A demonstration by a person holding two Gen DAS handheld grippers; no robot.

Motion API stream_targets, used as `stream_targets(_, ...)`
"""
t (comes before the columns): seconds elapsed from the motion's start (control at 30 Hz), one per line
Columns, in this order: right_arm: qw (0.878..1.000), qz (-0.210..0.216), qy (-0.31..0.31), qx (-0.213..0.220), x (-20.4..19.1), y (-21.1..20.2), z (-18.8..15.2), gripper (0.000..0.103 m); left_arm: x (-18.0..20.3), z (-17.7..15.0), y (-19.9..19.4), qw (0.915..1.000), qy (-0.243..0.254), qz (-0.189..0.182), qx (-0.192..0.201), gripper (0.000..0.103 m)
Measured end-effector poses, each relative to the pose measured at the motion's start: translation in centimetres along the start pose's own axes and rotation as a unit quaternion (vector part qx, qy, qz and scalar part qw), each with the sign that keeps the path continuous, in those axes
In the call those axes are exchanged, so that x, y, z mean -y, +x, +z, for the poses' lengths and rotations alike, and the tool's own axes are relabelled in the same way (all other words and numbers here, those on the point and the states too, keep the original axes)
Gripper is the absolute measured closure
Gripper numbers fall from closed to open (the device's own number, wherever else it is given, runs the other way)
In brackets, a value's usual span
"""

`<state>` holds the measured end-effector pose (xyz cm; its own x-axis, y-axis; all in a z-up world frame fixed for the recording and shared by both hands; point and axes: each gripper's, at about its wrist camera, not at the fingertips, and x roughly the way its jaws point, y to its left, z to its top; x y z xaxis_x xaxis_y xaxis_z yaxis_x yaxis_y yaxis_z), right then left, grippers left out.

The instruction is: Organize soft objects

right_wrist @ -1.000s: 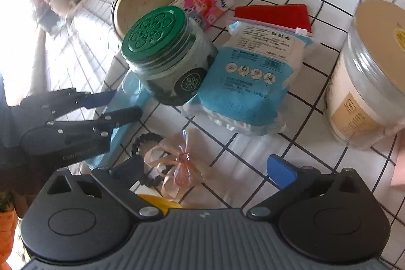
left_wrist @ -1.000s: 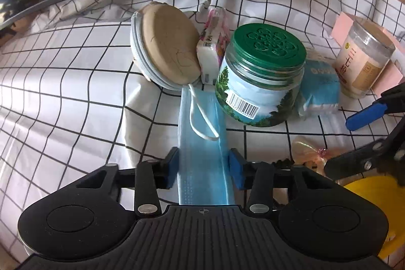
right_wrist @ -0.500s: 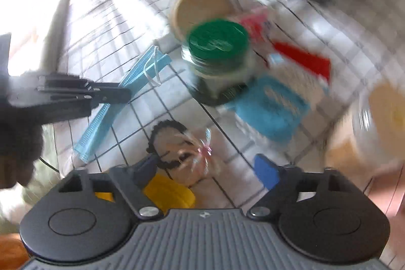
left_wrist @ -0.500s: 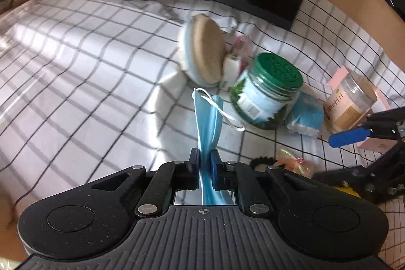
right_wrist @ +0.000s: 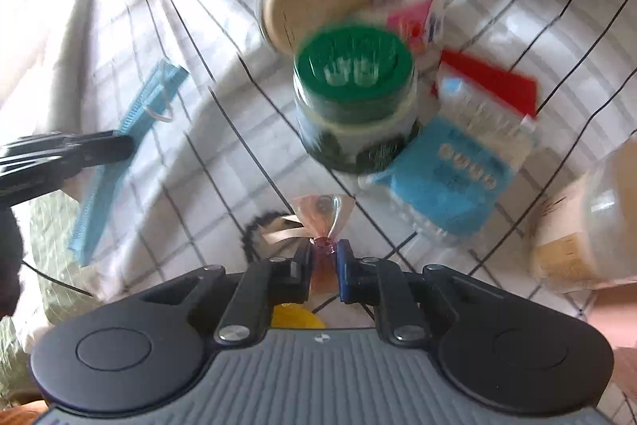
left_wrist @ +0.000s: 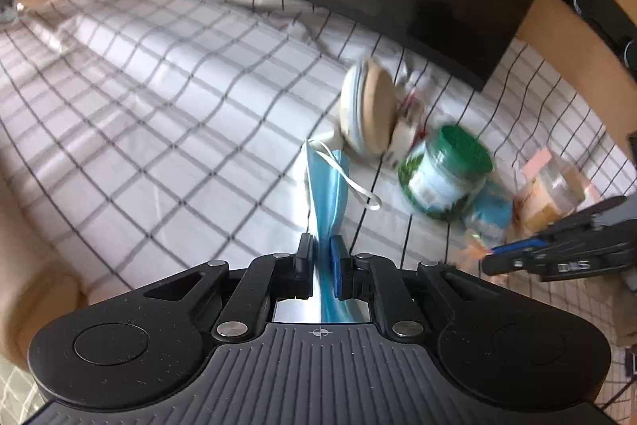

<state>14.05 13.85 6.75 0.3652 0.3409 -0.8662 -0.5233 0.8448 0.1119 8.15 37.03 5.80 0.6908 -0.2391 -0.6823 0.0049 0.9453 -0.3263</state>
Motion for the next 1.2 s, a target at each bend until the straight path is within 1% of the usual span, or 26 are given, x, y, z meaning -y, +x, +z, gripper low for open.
stream_targets(0.1,0.999,0.006,-0.006,0.047,-0.3,-4.8,1.1,0.09,0.9,2.3,-1.3,0.9995,0.016,-0.002,0.028,0.092)
stream_targets(0.17,0.996,-0.004,-0.016,0.086,-0.4,-8.2,1.7,0.09,1.7,4.5,-2.0,0.9983,0.026,-0.003,0.052,0.092)
stream_targets(0.27,0.991,-0.019,-0.021,0.13,0.1,-12.4,2.0,0.09,3.3,7.8,-2.7,0.9957,0.039,-0.006,0.083,0.092)
stream_targets(0.37,0.983,-0.056,-0.024,0.175,1.3,-15.9,1.4,0.09,5.5,10.8,-2.6,0.993,0.052,-0.01,0.105,0.092)
stream_targets(0.43,0.976,-0.085,-0.018,0.199,2.9,-17.8,0.5,0.09,7.2,12.4,-2.4,0.9915,0.063,-0.022,0.112,0.092)
stream_targets(0.47,0.973,-0.101,-0.011,0.209,3.7,-18.6,-0.1,0.09,8.2,13.0,-2.2,0.9908,0.067,-0.029,0.114,0.092)
stream_targets(0.6,0.96,-0.139,0.029,0.241,7.6,-21.2,-2.7,0.09,13.7,14.8,-0.7,0.9888,0.081,-0.063,0.109,0.092)
stream_targets(0.67,0.951,-0.159,0.057,0.258,10.0,-22.2,-4.6,0.09,16.8,14.9,0.4,0.9869,0.093,-0.086,0.1,0.092)
stream_targets(0.8,0.932,-0.196,0.128,0.277,14.7,-23.1,-8.8,0.09,24.1,14.1,3.2,0.98,0.126,-0.139,0.066,0.092)
stream_targets(0.87,0.923,-0.208,0.164,0.277,17.2,-22.9,-11.0,0.09,27.8,13.2,5.0,0.9754,0.136,-0.168,0.043,0.092)
stream_targets(0.97,0.918,-0.215,0.204,0.265,19.9,-21.5,-13.2,0.09,32.6,11.3,7.9,0.9683,0.139,-0.207,0.005,0.092)
stream_targets(1.03,0.915,-0.215,0.225,0.257,21.5,-20.4,-14.2,0.09,35.4,9.8,10.1,0.9646,0.144,-0.221,-0.017,0.092)
stream_targets(1.1,0.91,-0.213,0.246,0.256,22.9,-19.4,-15.2,0.09,37.6,8.8,12.3,0.9637,0.143,-0.224,-0.029,0.092)
stream_targets(1.17,0.906,-0.214,0.261,0.257,24.0,-18.4,-15.7,0.09,39.0,8.2,14.4,0.9664,0.121,-0.225,-0.028,0.092)
stream_targets(1.2,0.903,-0.218,0.265,0.258,24.6,-18.1,-16.0,0.09,39.6,8.0,15.5,0.9672,0.106,-0.23,-0.021,0.091)
